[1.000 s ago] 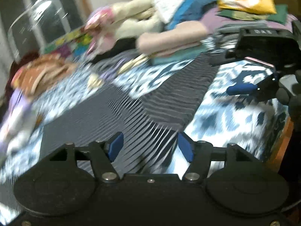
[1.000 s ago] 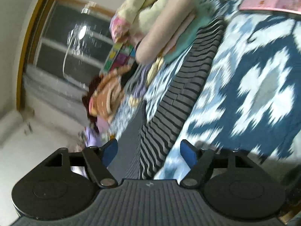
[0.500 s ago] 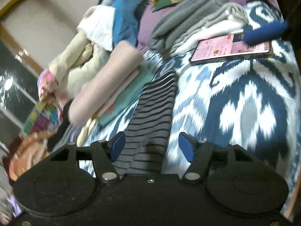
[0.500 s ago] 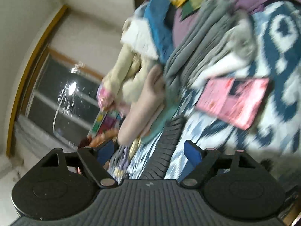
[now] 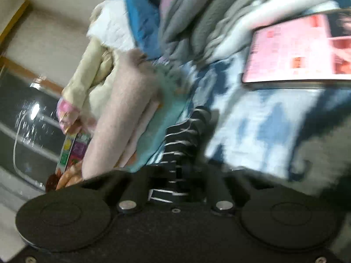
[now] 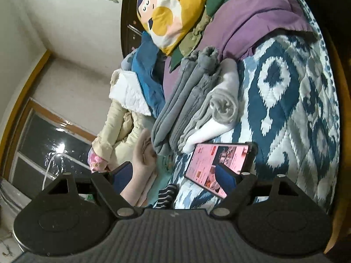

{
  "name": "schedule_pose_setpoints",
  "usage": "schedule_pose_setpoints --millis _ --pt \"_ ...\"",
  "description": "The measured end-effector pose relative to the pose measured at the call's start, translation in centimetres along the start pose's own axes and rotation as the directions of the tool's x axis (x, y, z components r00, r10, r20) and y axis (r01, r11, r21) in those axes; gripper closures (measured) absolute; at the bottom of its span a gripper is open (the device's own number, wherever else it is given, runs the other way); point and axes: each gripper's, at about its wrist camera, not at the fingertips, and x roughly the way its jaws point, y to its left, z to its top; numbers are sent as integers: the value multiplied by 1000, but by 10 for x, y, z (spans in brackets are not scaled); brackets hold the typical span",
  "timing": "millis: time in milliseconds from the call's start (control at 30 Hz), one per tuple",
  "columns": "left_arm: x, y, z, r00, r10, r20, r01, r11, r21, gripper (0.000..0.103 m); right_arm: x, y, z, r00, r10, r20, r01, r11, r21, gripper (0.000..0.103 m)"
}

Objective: Fold clothes

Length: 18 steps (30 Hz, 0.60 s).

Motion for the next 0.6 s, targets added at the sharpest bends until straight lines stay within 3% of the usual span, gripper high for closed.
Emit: schedule_pose_setpoints --millis 100,200,267,367,433,600 --pt "-19 55 -12 1000 -26 12 28 979 -204 100 0 3 -3 1000 3 9 -3 1000 -23 21" --pt "-42 121 -32 998 -56 33 65 910 -409 100 -4 27 -20 998 54 -45 -61 984 -165 21" --pt "-58 165 -52 997 -56 61 79 857 -510 100 -1 47 -38 984 114 -139 -147 957 -252 21" --pt "-81 232 -90 993 -49 104 104 771 -628 100 9 83 -84 937 142 -318 -270 873 -407 21" --pt "-93 268 -113 991 -51 124 123 718 -685 100 15 104 -118 897 124 -425 -346 796 -497 21" --pt "-106 326 -168 994 -42 101 104 633 -767 100 17 138 -197 819 48 -572 -480 605 -635 21"
